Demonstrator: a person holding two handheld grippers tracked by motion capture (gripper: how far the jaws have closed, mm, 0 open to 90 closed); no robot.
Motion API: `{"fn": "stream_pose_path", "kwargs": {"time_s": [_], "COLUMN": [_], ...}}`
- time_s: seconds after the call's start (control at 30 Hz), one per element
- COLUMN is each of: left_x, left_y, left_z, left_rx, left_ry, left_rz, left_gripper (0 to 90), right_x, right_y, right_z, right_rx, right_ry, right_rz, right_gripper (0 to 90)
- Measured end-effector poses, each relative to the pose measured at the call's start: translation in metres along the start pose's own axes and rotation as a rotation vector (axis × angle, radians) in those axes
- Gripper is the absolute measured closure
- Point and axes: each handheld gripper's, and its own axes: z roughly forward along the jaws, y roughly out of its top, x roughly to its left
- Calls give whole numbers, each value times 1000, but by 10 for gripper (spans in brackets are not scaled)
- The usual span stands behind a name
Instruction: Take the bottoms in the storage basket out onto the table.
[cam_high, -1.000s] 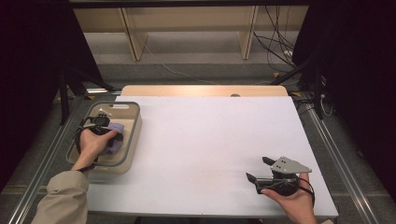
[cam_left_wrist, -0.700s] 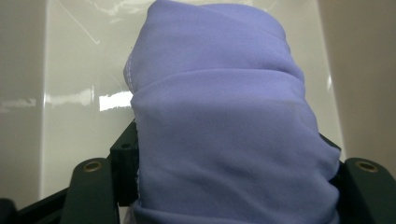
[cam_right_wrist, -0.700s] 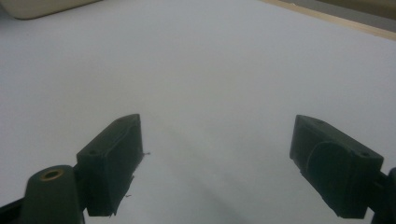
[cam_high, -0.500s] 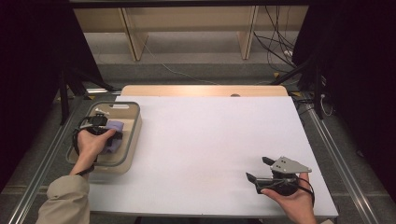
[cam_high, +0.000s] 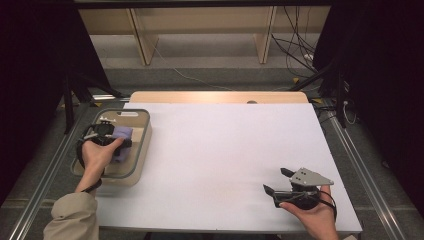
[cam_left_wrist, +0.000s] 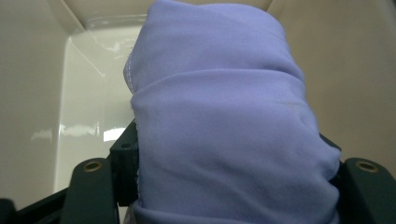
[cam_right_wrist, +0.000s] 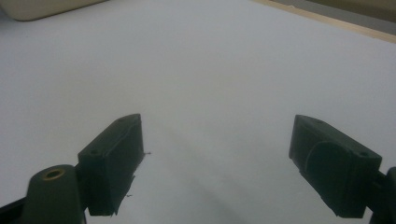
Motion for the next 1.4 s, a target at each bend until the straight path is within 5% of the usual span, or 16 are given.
{"fn": "stream_pose_path", "kwargs": {"time_s": [0.47,1.4], "left_x": [-4,-13], "left_y": [5,9], "left_z": [-15,-40], "left_rx": [-119,-231], "left_ry": [11,-18], "left_rz": [21,23], "left_gripper": [335,334], "right_x": [1,0], "right_y": [0,0], "right_z": [0,1], "right_rx": [-2,-18], "right_ry": [2,9], "right_rz": [-4,1], "right_gripper": [184,170]}}
